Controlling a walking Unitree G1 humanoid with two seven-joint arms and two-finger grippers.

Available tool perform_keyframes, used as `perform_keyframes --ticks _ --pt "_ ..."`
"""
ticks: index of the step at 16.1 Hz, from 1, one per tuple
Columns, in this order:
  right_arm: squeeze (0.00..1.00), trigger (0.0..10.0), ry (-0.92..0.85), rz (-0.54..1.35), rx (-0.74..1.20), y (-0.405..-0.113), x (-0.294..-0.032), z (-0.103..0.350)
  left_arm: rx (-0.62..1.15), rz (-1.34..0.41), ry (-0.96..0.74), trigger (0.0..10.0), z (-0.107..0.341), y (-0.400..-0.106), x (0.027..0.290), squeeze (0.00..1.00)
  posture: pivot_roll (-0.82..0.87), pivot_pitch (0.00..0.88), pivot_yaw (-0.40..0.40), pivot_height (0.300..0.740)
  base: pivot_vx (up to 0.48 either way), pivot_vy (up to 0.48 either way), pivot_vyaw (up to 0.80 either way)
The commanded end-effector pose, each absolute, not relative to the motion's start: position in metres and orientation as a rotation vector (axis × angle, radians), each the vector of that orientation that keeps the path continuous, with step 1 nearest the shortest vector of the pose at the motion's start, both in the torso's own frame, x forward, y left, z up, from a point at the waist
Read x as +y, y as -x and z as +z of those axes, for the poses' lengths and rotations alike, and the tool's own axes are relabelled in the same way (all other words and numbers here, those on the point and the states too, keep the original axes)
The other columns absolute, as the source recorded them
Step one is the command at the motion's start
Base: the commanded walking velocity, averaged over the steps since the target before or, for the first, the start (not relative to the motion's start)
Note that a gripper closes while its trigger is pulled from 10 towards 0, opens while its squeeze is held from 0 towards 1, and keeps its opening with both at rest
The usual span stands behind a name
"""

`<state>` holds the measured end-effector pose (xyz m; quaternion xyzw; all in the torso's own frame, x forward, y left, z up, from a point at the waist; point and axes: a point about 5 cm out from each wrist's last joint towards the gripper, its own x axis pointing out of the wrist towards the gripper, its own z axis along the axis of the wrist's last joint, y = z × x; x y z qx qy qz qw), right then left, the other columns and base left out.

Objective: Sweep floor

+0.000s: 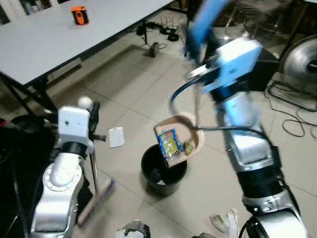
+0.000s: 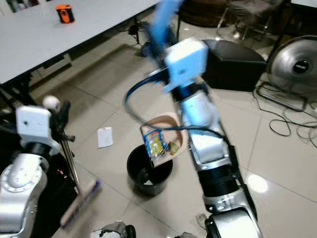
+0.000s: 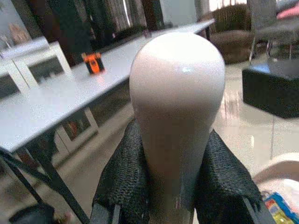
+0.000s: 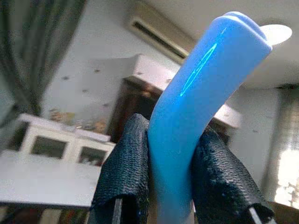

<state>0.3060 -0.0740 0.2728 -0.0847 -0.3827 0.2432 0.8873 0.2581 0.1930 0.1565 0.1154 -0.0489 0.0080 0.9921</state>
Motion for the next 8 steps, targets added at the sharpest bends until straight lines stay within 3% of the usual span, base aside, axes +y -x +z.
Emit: perform_keyframes --ticks 1,6,8 --pt "0.0 10.0 0.205 0.554 -0.863 -0.298 -0.066 0.281 -0.117 0.016 -0.243 10.0 0.157 -0.262 0.191 0.0 0.07 0.091 0.036 0.74 0.0 0.0 0.0" --pt "0.0 10.0 0.205 0.682 -0.856 -0.282 -0.041 0.265 -0.127 0.013 -0.257 10.0 0.152 -0.274 0.192 0.0 0.05 0.096 0.018 0.74 0.0 0.0 0.0" --pt "0.0 10.0 0.274 0.828 -0.844 -0.269 -0.022 0.25 -0.139 0.015 -0.255 10.0 0.154 -0.28 0.193 0.0 0.05 0.096 0.017 0.74 0.0 0.0 0.0"
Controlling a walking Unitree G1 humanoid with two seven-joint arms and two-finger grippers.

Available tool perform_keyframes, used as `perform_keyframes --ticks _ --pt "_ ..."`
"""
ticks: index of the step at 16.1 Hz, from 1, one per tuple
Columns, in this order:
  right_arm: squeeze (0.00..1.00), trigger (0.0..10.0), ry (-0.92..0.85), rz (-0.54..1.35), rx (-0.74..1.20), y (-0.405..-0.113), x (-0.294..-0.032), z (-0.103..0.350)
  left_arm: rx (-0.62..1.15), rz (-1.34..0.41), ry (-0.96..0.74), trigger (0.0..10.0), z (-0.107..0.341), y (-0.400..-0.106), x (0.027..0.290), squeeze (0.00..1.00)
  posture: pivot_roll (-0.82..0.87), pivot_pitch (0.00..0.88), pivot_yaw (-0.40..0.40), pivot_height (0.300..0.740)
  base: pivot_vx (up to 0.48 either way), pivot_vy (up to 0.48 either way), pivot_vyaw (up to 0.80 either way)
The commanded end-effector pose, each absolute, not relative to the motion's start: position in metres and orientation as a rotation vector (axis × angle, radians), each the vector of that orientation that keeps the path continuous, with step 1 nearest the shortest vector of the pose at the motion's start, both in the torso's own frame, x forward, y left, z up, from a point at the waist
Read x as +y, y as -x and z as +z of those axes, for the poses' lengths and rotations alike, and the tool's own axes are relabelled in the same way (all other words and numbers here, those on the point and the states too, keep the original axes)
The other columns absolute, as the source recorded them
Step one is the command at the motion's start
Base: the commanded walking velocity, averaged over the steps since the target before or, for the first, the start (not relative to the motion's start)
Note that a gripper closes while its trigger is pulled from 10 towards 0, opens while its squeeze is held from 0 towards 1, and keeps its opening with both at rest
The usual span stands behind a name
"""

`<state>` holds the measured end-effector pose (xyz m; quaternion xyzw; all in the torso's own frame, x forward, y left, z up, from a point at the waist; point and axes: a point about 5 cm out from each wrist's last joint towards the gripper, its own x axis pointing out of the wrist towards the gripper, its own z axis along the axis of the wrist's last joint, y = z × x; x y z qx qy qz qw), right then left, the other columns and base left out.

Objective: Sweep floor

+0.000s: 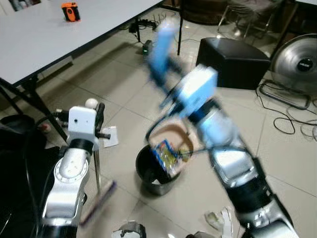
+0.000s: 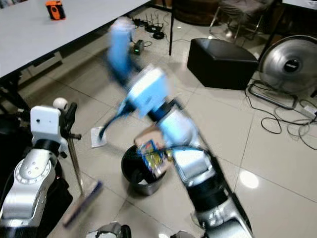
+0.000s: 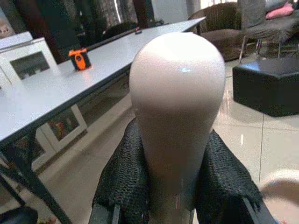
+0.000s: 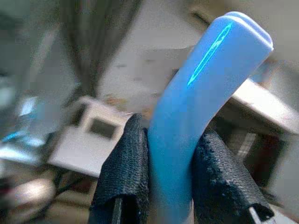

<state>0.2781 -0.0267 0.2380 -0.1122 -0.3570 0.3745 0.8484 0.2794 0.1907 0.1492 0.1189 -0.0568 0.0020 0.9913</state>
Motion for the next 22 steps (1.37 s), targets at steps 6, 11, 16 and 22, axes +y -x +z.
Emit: perform_keyframes --ticks 6,11,16,22 --pt "0.0 10.0 0.391 0.92 -0.891 -0.25 -0.012 0.233 -0.163 0.024 -0.261 10.0 0.154 -0.287 0.195 0.0 0.04 0.095 0.018 0.74 0.0 0.0 0.0" --pt "0.0 10.0 0.464 0.906 -0.975 -0.248 -0.013 0.24 -0.159 0.013 -0.239 10.0 0.151 -0.289 0.192 0.0 0.03 0.093 0.017 0.74 0.0 0.0 0.0" --pt "0.0 10.0 0.47 0.332 -0.874 -0.293 -0.1 0.292 -0.082 -0.131 -0.166 10.0 0.137 -0.29 0.165 0.0 -0.02 0.094 0.047 0.74 0.0 0.0 0.0" --pt "0.0 10.0 0.401 -0.02 -0.474 -0.301 -0.179 0.251 -0.077 -0.23 -0.123 10.0 0.137 -0.29 0.141 0.0 -0.05 0.107 0.054 0.74 0.0 0.0 0.0"
